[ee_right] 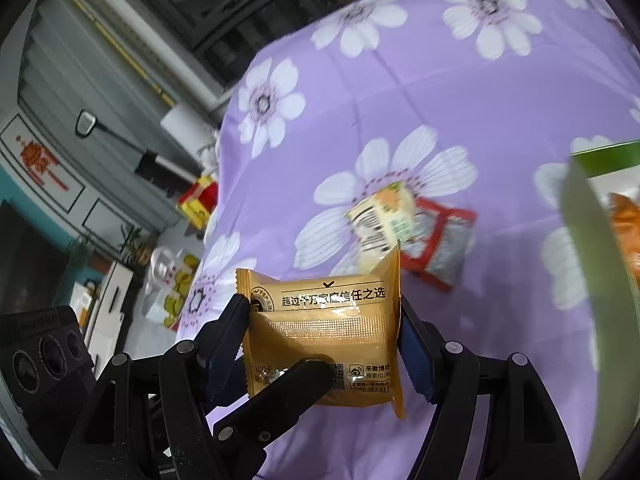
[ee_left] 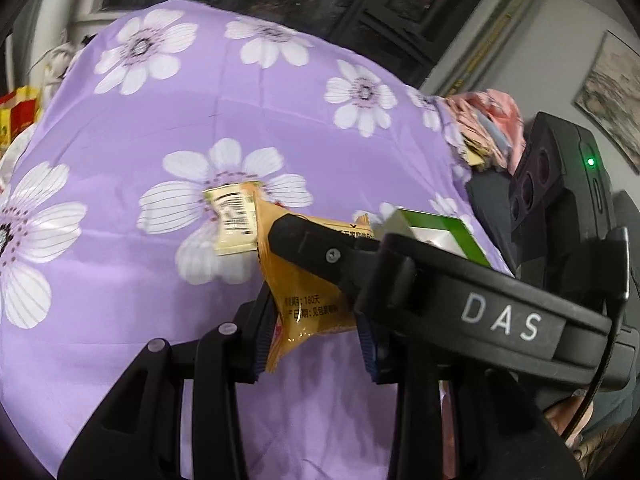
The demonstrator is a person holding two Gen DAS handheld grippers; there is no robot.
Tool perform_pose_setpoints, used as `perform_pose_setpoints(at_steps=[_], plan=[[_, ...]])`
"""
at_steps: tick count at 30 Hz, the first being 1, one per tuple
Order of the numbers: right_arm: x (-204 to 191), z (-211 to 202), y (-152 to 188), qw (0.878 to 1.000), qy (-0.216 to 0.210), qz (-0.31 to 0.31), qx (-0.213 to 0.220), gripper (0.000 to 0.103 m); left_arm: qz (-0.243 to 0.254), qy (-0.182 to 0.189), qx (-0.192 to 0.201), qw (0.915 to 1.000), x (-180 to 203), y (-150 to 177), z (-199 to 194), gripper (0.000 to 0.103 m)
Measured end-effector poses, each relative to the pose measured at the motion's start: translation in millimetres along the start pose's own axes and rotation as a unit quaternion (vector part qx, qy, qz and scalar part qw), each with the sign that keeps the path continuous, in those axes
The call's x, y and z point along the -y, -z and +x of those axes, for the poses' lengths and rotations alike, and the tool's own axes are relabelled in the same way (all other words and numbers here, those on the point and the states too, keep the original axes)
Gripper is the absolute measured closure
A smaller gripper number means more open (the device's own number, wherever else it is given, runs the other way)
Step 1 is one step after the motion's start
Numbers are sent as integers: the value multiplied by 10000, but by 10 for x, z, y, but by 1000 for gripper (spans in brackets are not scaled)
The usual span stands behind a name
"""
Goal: Organize snacks
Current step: 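Lift the yellow cake packet with the right gripper and carry it over the box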
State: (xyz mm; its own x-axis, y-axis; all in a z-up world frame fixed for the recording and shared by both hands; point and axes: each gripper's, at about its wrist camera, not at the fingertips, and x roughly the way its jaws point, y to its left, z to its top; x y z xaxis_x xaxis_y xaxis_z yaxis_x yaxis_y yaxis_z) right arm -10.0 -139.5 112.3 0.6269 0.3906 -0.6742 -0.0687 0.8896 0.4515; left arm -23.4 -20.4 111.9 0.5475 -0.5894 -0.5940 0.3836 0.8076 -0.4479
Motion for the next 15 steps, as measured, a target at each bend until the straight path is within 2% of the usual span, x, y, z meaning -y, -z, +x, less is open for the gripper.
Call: perform_pose_setpoints(at_steps=[9,15], plan=[[317,-557,-12,9982,326,214,444,29,305,459,50,9985,505,17,134,68],[572,-899,-37,9934,640,432,854,29,727,832,25,9939,868,2,292,68]])
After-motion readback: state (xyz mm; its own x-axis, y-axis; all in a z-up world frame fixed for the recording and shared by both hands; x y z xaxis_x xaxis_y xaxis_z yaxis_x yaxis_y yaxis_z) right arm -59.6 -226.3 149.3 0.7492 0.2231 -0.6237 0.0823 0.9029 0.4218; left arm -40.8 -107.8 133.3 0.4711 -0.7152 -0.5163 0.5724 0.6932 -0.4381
